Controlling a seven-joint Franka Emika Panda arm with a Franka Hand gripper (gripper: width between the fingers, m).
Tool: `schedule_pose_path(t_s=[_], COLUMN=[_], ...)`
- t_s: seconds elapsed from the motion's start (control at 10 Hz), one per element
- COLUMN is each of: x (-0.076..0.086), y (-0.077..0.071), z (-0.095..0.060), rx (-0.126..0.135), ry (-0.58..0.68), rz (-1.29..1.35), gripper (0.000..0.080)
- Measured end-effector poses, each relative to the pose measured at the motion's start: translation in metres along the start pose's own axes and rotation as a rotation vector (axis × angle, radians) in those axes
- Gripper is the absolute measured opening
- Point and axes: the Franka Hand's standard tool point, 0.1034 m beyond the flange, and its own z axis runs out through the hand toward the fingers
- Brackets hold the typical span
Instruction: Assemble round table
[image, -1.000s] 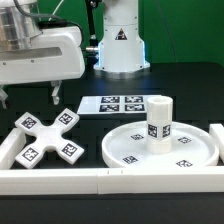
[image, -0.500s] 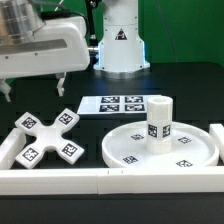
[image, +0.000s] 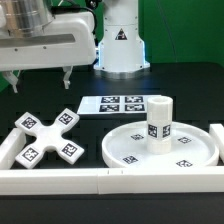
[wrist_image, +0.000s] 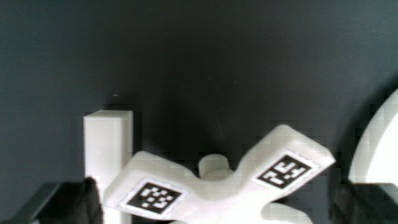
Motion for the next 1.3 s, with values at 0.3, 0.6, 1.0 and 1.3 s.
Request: schedule_pose_path(t_s=[0.3, 0.6, 1.0, 1.3], x=[-0.082, -0.125, -0.121, -0.108], y=[0.07, 0.105, 0.1, 0.086], z=[-0.033, -0.058, -0.051, -0.056], rx=[0.03, 0.037, 0.037, 0.031], ry=[-0.017, 0.02, 0.002, -0.019], rz=[-0.045, -0.08, -0.097, -0.065], gripper=[0.0649, 0.0649, 0.0649, 0.0649])
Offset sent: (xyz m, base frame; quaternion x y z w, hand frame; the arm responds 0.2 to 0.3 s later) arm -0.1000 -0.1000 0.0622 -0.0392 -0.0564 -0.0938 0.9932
